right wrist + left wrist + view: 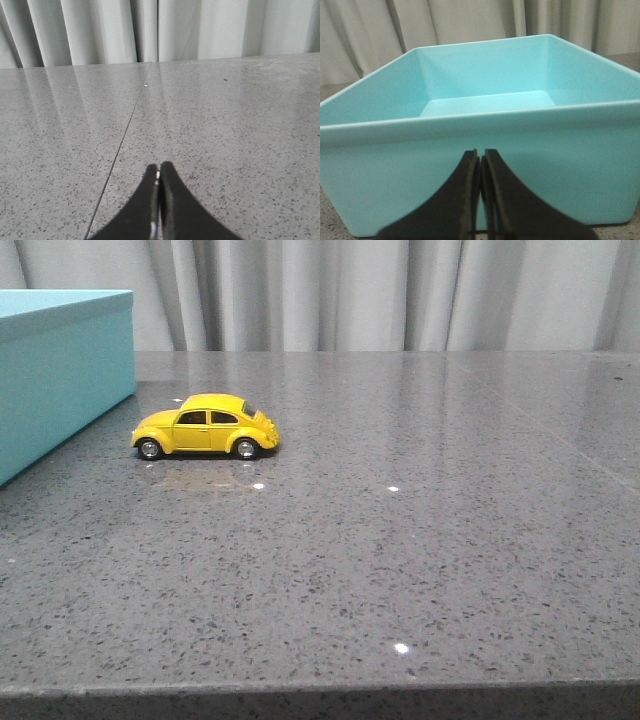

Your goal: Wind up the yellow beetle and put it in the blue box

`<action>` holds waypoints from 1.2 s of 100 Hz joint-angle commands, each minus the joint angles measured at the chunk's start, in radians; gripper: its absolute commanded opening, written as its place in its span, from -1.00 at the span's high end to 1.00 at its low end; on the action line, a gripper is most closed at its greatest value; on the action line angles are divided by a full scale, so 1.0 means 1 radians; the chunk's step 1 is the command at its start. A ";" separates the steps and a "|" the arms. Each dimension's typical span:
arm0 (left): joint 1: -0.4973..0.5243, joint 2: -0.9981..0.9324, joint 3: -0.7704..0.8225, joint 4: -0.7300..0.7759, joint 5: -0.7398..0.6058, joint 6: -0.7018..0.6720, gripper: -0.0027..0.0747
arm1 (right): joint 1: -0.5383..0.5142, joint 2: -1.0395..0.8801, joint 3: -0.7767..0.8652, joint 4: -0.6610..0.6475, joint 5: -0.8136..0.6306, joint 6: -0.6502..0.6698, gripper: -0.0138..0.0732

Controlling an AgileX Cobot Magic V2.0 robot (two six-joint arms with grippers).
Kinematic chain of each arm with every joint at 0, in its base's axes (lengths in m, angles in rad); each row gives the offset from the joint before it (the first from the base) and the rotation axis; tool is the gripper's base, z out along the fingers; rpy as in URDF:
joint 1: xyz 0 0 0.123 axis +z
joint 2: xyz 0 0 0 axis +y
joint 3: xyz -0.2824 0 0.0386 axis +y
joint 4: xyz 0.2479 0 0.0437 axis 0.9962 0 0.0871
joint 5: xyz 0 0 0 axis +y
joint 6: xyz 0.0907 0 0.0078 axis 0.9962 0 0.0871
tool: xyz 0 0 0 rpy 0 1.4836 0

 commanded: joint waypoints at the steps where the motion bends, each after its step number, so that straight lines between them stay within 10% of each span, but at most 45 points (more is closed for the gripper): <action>1: -0.006 -0.035 0.006 -0.006 -0.087 -0.009 0.98 | -0.006 -0.020 0.001 -0.006 -0.084 -0.008 0.95; 87: -0.006 -0.035 0.004 -0.012 -0.117 -0.009 0.98 | -0.006 -0.020 0.000 -0.008 -0.132 -0.008 0.95; 120: -0.006 0.018 -0.281 -0.047 0.036 -0.009 0.98 | -0.006 -0.001 -0.166 -0.007 -0.069 -0.007 0.95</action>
